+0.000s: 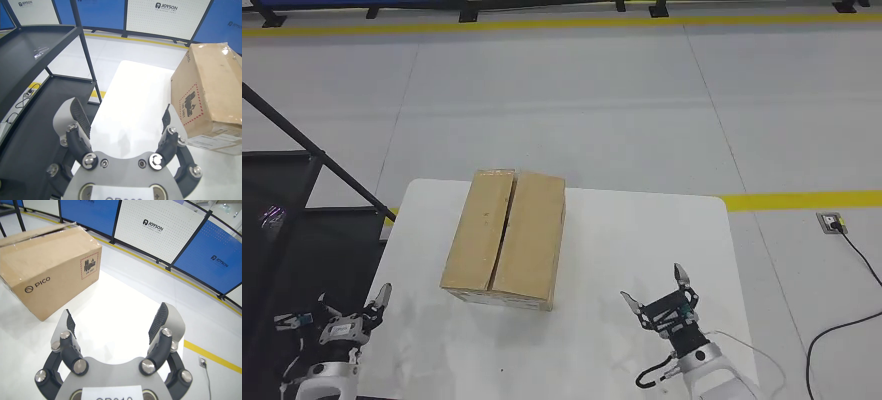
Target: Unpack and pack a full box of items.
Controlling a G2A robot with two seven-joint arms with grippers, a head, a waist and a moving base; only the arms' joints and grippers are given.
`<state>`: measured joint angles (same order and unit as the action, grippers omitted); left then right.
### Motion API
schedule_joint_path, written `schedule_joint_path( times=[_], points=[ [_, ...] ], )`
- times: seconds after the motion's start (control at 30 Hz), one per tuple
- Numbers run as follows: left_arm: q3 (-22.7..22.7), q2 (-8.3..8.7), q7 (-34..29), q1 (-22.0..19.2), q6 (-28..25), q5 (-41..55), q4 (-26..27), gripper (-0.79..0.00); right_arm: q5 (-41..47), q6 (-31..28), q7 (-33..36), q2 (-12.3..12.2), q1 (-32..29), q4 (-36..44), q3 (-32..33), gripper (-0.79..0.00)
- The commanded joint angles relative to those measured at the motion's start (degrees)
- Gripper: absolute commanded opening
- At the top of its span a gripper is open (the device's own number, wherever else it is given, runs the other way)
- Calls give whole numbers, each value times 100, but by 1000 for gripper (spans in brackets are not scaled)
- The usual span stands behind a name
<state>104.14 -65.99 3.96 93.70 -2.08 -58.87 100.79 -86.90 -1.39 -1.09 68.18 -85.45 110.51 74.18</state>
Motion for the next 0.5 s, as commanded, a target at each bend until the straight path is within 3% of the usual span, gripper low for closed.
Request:
schedule_joint_path(
  times=[0.0, 0.23, 0.47],
  points=[
    [-142, 3, -26, -251, -129, -114, -74, 0, 416, -103, -297, 14, 106, -163, 28, 0],
    [-667, 7, -259, -1492, -419, -435, -922, 0, 685, -367, -664, 31, 193, -404, 101, 0],
    [-1160, -21, -434, -2719, -434, -729, -1833, 0, 870, -371, -1112, 11, -205, -397, 453, 0]
  ],
)
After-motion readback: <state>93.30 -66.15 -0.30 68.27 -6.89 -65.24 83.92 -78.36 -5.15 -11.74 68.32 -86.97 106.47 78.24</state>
